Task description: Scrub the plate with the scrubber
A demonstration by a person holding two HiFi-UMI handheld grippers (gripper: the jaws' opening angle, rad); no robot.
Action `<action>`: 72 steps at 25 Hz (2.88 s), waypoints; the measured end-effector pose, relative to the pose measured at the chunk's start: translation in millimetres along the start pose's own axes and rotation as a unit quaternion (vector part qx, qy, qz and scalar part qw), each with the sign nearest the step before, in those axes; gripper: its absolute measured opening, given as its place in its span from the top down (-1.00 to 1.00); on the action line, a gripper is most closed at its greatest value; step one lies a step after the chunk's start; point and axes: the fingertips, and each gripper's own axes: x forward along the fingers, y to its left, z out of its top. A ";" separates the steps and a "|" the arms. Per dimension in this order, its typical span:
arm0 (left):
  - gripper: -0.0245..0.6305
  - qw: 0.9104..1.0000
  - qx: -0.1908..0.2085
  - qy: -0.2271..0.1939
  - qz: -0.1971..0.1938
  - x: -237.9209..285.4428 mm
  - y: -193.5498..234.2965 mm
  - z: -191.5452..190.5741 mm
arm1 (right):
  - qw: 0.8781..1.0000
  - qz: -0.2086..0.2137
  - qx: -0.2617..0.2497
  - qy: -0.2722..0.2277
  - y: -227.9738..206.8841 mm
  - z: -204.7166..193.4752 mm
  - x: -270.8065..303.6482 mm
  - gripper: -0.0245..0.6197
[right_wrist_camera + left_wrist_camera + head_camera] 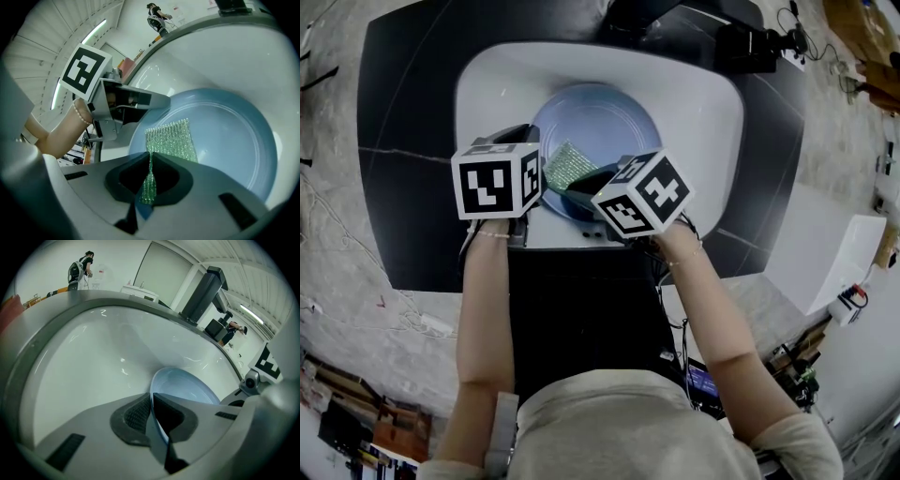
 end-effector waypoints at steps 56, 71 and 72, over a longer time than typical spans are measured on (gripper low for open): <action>0.82 0.999 0.031 0.004 -0.008 1.0 -5.0 0.6 | 0.982 -0.110 0.130 -0.079 -104.3 -4.7 -48.9 0.82; 0.82 0.999 0.040 0.009 -0.001 2.2 -4.1 -0.5 | 0.994 -0.037 0.103 -0.026 -49.5 -24.1 -31.2 0.82; 0.82 0.999 0.038 0.009 -0.001 2.1 -3.9 -0.4 | 0.994 -0.035 0.099 -0.025 -45.9 -23.2 -29.3 0.82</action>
